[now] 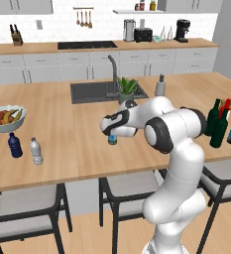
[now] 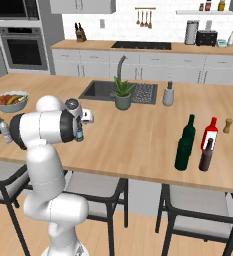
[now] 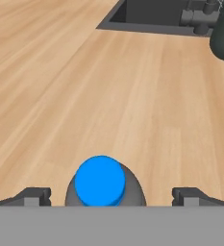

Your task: Move the plastic bottles in the middle to the plastics group, and the glass bottles in the middle to the glass group.

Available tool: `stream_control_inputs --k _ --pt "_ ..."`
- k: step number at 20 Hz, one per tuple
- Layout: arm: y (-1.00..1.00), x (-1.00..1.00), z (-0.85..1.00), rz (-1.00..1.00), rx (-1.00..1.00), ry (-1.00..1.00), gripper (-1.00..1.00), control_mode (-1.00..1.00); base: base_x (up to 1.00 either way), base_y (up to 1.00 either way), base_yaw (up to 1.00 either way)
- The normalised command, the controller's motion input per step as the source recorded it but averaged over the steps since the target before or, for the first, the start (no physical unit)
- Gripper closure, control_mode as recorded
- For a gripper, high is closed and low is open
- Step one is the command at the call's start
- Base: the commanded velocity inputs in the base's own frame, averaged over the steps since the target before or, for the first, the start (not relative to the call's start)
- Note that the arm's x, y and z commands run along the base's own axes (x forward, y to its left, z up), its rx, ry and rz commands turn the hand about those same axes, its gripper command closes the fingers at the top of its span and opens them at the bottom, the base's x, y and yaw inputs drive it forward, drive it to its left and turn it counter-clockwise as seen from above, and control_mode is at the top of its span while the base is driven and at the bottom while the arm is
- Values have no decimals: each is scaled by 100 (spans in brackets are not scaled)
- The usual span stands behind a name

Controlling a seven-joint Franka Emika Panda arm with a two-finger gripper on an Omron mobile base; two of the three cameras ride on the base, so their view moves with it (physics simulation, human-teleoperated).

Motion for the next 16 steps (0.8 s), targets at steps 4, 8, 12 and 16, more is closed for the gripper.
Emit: stream_control_inputs --k 4,8,12,16 --pt "1 8 -3 0 0 0 -100 -100 0 0 0" --pt "1 1 -3 0 0 0 -100 -100 0 0 0" --pt "0 0 0 0 0 0 -100 -100 0 0 0" --pt "0 0 0 0 0 0 -100 -100 0 0 0"
